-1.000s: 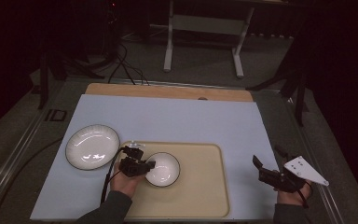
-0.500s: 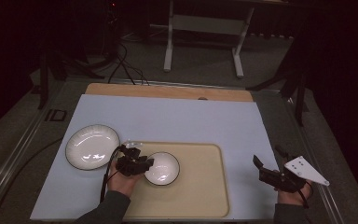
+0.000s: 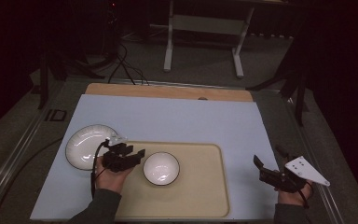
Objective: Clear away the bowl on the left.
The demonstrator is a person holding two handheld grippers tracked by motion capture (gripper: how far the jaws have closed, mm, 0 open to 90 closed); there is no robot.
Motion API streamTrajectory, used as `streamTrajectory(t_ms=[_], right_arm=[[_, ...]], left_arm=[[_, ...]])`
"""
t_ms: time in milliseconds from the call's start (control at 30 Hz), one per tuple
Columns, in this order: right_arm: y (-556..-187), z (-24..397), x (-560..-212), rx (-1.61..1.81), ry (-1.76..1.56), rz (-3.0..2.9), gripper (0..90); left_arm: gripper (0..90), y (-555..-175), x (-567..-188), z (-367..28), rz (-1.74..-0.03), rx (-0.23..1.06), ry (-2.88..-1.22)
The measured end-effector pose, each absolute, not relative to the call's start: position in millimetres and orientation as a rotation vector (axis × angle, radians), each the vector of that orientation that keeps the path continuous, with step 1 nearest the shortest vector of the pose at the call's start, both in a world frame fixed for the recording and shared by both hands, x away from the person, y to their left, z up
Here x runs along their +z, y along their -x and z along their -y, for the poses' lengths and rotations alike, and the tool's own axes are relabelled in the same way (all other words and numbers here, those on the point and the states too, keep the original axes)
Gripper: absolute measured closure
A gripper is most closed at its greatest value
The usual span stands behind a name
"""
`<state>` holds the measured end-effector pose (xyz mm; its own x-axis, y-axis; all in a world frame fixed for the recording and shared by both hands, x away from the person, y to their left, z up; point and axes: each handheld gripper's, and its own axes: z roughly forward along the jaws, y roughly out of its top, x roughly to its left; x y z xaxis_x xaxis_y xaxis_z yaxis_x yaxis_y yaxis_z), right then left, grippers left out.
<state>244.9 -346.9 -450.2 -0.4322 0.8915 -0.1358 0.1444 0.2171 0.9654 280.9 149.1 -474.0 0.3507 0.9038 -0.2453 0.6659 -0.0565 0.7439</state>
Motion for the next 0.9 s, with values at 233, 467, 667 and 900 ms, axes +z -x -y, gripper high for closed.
streamTrajectory(t_ms=[233,467,667,900], right_arm=[[-245,347,-450,1.275,-0.97,-1.751,13.8],[-245,347,-450,1.275,-0.971,-1.751,13.9],[-245,347,-450,1.275,-0.973,-1.751,13.8],[-245,347,-450,1.272,-0.977,-1.755,13.8]], left_arm=[[44.6,-274,-454,-181,-1.42,0.497,-1.698],[41.4,-267,-443,-208,-1.442,0.593,-1.619],[37.7,-262,-438,-229,-1.452,0.644,-1.567],[36.8,-250,-433,-254,-1.432,0.734,-1.53]])
